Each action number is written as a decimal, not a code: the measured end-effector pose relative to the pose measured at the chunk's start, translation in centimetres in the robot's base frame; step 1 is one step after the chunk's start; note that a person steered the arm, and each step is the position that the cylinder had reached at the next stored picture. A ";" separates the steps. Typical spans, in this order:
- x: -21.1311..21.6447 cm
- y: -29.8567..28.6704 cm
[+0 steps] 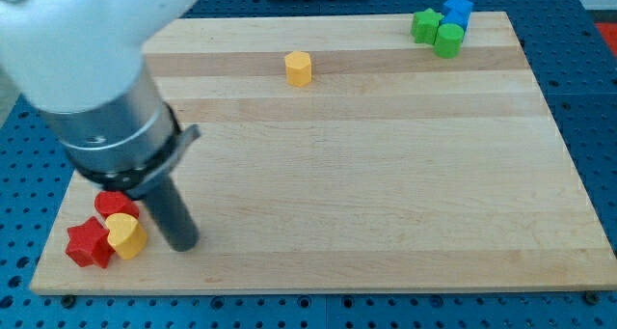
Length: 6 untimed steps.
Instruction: Place your arm to the right of the hexagon
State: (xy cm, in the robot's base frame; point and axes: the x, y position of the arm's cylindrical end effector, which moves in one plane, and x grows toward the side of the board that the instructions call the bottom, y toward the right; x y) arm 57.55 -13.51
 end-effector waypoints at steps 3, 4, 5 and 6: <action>-6.4 12.6; -10.2 14.5; -14.6 15.8; -18.8 16.4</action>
